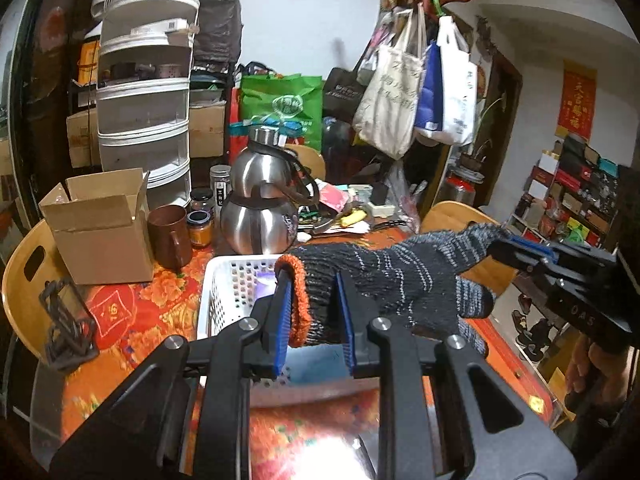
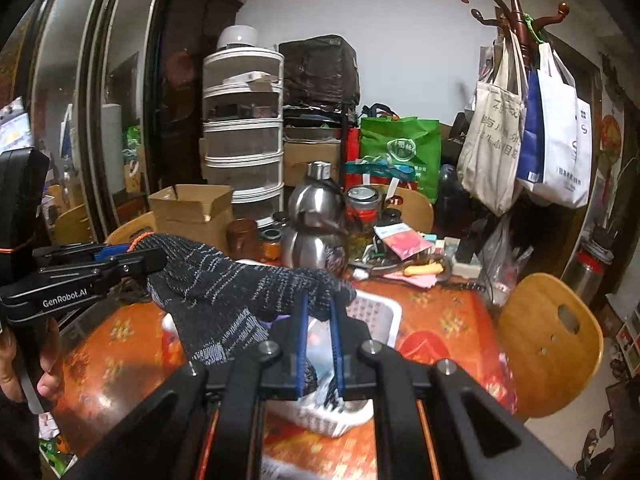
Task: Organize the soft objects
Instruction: 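Carry the black glove over the basket and release it inside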
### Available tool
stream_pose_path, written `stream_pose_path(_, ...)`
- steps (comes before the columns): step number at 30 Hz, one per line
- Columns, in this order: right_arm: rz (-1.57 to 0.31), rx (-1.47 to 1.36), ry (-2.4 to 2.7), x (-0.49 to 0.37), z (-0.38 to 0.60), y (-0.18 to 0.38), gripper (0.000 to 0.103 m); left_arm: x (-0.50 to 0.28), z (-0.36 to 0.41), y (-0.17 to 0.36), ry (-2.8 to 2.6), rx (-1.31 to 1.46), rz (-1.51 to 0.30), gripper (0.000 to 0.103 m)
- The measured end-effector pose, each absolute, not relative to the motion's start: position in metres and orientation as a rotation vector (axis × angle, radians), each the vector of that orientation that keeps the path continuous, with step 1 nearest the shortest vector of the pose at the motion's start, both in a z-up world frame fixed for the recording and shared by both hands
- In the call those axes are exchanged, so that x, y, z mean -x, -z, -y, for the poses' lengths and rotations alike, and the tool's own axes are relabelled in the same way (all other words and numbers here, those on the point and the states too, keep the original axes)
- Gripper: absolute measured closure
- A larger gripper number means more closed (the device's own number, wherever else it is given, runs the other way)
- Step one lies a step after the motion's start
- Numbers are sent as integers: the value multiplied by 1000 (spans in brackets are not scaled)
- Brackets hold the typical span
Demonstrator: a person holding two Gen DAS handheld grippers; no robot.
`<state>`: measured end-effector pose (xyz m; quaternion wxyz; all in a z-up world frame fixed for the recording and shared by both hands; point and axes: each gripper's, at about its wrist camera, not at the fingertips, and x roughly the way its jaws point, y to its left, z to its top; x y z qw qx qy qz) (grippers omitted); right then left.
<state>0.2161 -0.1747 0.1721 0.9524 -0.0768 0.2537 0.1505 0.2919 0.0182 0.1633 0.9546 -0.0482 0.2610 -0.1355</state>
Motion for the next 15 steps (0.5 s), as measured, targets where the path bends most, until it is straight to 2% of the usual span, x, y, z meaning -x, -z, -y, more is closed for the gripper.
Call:
stream_pose_path(7,-553,231,-277,-276,155,-161,94,-371,-14,-143,210,73,-623,84)
stream_pose_path(15,-650,197,-301,-307,151,-109,94,-408,-18,-94,162,73,-700,84)
